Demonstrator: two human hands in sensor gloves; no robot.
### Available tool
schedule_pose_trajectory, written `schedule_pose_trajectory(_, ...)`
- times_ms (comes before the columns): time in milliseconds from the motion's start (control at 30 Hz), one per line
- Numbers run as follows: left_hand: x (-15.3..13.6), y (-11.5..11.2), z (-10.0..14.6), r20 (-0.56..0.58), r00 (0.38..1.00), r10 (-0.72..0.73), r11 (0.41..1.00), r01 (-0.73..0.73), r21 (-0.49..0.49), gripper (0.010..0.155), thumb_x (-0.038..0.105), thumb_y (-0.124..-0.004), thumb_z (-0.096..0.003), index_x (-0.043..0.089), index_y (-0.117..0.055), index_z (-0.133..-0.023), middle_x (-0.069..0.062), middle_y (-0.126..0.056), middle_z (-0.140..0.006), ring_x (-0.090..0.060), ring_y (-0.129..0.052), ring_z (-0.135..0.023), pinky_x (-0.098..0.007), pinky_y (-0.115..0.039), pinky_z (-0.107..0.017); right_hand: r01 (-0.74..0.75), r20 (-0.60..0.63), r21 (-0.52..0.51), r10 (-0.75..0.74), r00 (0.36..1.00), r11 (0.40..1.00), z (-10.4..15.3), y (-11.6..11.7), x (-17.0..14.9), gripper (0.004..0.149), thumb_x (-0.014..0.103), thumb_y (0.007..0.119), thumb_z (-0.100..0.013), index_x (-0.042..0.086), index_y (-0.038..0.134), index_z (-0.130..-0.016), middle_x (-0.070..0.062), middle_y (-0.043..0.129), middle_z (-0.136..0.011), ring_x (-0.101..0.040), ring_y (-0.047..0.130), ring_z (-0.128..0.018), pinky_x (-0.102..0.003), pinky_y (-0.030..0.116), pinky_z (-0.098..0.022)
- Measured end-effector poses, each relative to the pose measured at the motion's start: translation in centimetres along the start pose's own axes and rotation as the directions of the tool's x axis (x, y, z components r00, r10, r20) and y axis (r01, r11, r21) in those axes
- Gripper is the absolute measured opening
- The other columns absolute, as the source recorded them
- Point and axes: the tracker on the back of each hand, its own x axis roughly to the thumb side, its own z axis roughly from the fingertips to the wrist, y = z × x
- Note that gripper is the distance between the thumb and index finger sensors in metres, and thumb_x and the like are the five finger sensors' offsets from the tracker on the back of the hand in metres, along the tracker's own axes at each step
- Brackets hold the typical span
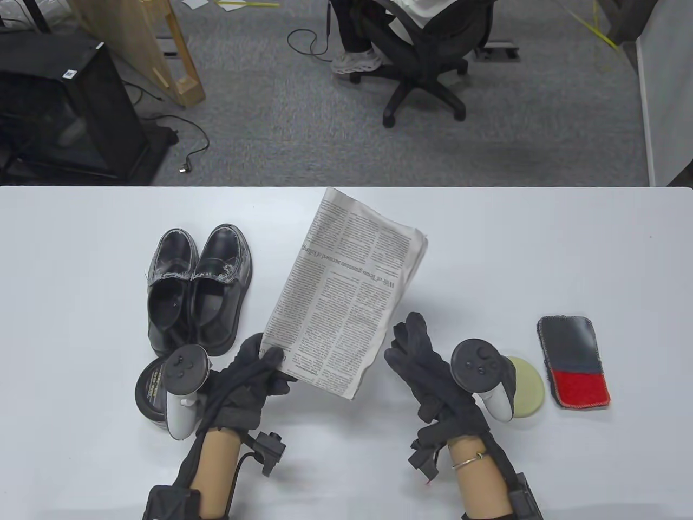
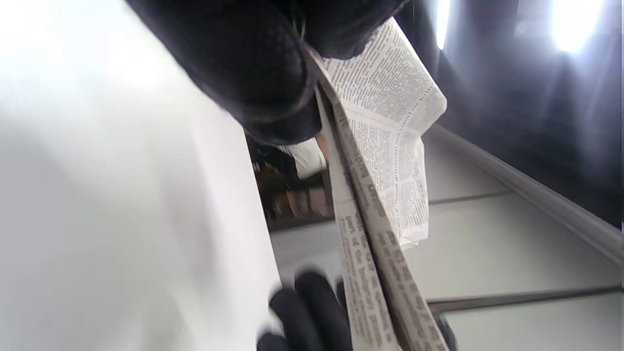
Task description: Dip and apply leather care cream with polishing sponge on shoes
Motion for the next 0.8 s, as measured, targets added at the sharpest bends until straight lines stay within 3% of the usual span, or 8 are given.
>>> schedule_pose_trajectory(100, -0.7, -1.6, -0.6, 0.006, 1.0, -0.024, 0.993, 0.024, -0.119, 0.044, 0.024, -0.066, -0.0652, 0.014, -0.053, -0.105, -0.013, -0.085, -0.091, -0.025, -0.096, -0.069, -0.025, -0.089, -0.046, 0.105, 0.004, 0.026, -0.105, 0.994, 0.994, 0.0, -0.2, -0.6, 0.076, 0.039, 0.053, -0.066, -0.011, 0.019, -0.113, -0.016, 0.067, -0.108, -0.036, 0.081, -0.092, -0.048, 0.073, -0.066)
schedule_pose_trajectory(200, -0.7, -2.0, -0.7, -0.027, 0.986, -0.167, 0.982, 0.163, -0.093, 0.051, 0.03, -0.069, -0.0652, 0.01, -0.05, -0.108, -0.019, -0.08, -0.097, -0.031, -0.091, -0.075, -0.03, -0.086, -0.051, -0.022, 0.018, -0.067, 0.024, 1.0, 0.997, 0.6, -1.0, -0.6, 0.056, 0.032, 0.058, -0.065, -0.001, 0.048, -0.11, -0.008, 0.08, -0.097, -0.027, 0.093, -0.08, -0.041, 0.081, -0.059)
schedule_pose_trajectory(267, 0.2, -2.1, -0.1, -0.016, 0.953, -0.302, 0.953, 0.302, -0.015, 0.081, 0.041, -0.07, -0.0645, -0.004, -0.026, -0.115, -0.043, -0.042, -0.113, -0.057, -0.058, -0.096, -0.055, -0.067, -0.067, -0.138, 0.011, -0.154, 0.141, 0.99, 0.978, 1.0, -1.1, -0.2, 0.05, 0.033, 0.062, -0.064, 0.004, 0.059, -0.105, -0.005, 0.088, -0.089, -0.024, 0.099, -0.071, -0.037, 0.085, -0.053)
schedule_pose_trajectory(300, 1.2, -2.2, 0.5, -0.024, 0.897, -0.441, 0.892, 0.441, 0.097, 0.09, 0.044, -0.069, -0.0638, -0.009, -0.018, -0.115, -0.046, -0.025, -0.115, -0.063, -0.044, -0.099, -0.061, -0.058, -0.071, -0.226, -0.003, -0.211, 0.231, 0.973, 0.951, 1.4, -0.9, 0.3, 0.048, 0.034, 0.064, -0.062, 0.007, 0.062, -0.102, -0.004, 0.09, -0.085, -0.023, 0.101, -0.067, -0.036, 0.086, -0.05)
schedule_pose_trajectory(400, 4.2, -3.4, 2.3, 0.072, 0.686, -0.724, 0.67, 0.675, 0.309, 0.089, 0.048, -0.068, -0.062, -0.006, -0.023, -0.116, -0.041, -0.037, -0.115, -0.057, -0.054, -0.099, -0.057, -0.064, -0.07, -0.447, -0.03, -0.374, 0.472, 0.881, 0.812, 2.1, 0.2, 1.9, 0.043, 0.04, 0.071, -0.058, 0.017, 0.07, -0.094, 0.003, 0.096, -0.075, -0.017, 0.105, -0.057, -0.032, 0.09, -0.044)
schedule_pose_trajectory(533, 5.1, -6.9, 2.9, 0.304, 0.751, -0.586, 0.804, 0.584, 0.111, 0.088, 0.051, -0.065, -0.0623, -0.004, -0.025, -0.118, -0.041, -0.04, -0.116, -0.057, -0.057, -0.099, -0.06, -0.065, -0.07, -0.549, 0.032, -0.411, 0.613, 0.789, 0.728, 2.5, 2.7, 3.7, 0.038, 0.049, 0.077, -0.049, 0.031, 0.076, -0.081, 0.012, 0.098, -0.064, -0.013, 0.104, -0.051, -0.031, 0.09, -0.043)
schedule_pose_trajectory(633, 4.7, -8.9, 2.0, 0.354, 0.822, -0.446, 0.866, 0.496, -0.061, 0.097, 0.055, -0.06, -0.0631, -0.012, -0.012, -0.115, -0.05, -0.026, -0.114, -0.065, -0.047, -0.099, -0.064, -0.062, -0.07, -0.59, 0.113, -0.407, 0.68, 0.725, 0.697, 2.8, 4.7, 4.6, 0.036, 0.054, 0.077, -0.047, 0.033, 0.077, -0.077, 0.014, 0.097, -0.063, -0.013, 0.103, -0.054, -0.034, 0.088, -0.046)
schedule_pose_trajectory(800, 3.6, -9.0, 0.9, 0.328, 0.882, -0.338, 0.92, 0.384, -0.083, 0.089, 0.055, -0.051, -0.0654, -0.002, -0.007, -0.117, -0.045, -0.024, -0.118, -0.063, -0.044, -0.103, -0.065, -0.059, -0.072, -0.695, 0.231, -0.345, 0.774, 0.589, 0.631, 3.1, 6.8, 5.1, 0.048, 0.049, 0.064, -0.058, 0.021, 0.071, -0.096, 0.005, 0.092, -0.083, -0.022, 0.097, -0.074, -0.04, 0.083, -0.057)
